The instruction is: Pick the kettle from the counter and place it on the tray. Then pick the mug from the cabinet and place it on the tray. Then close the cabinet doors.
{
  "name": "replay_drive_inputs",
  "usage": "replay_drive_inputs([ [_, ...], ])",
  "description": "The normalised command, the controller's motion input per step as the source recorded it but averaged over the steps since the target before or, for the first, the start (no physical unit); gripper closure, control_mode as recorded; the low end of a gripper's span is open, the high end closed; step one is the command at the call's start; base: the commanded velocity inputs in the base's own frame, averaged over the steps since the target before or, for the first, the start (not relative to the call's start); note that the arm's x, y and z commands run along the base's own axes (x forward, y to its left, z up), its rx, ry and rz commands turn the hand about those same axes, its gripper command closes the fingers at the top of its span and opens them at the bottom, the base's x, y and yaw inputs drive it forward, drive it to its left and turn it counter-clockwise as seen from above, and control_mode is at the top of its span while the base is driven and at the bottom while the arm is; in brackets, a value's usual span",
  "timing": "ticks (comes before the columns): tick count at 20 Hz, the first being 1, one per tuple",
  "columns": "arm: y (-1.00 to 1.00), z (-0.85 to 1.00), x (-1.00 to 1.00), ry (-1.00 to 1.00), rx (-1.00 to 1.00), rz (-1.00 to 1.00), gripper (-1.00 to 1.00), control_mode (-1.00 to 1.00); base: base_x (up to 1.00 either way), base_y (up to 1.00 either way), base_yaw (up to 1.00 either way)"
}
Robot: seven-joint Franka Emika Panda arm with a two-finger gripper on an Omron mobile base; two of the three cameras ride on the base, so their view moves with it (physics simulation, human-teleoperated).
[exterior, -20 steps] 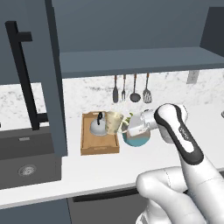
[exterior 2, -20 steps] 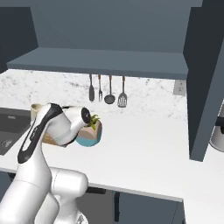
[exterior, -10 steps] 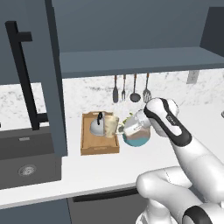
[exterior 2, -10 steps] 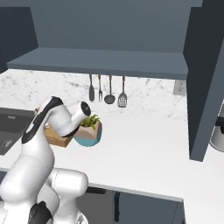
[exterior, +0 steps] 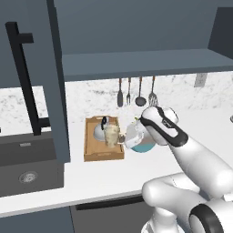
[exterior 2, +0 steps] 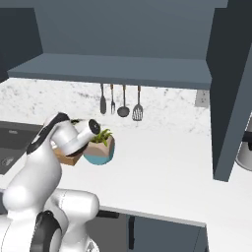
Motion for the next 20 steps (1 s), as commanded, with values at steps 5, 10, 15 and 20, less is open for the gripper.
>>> replay_drive_inputs([
  [5, 0.23, -0.11, 0.25, -0.04, -0.01, -0.02, 1.00, -1.00, 0.00, 0.00, 0.00],
  [10, 0.13, -0.04, 0.33, 0.00, 0.00, -0.08, 1.00, -1.00, 0.00, 0.00, 0.00],
  [15, 0.12, -0.22, 0.35, 0.00, -0.02, -0.07, 1.00, -1.00, 0.00, 0.00, 0.00],
  [20, 0.05, -0.40, 0.28, 0.00, -0.03, -0.05, 1.00, -1.00, 0.00, 0.00, 0.00],
])
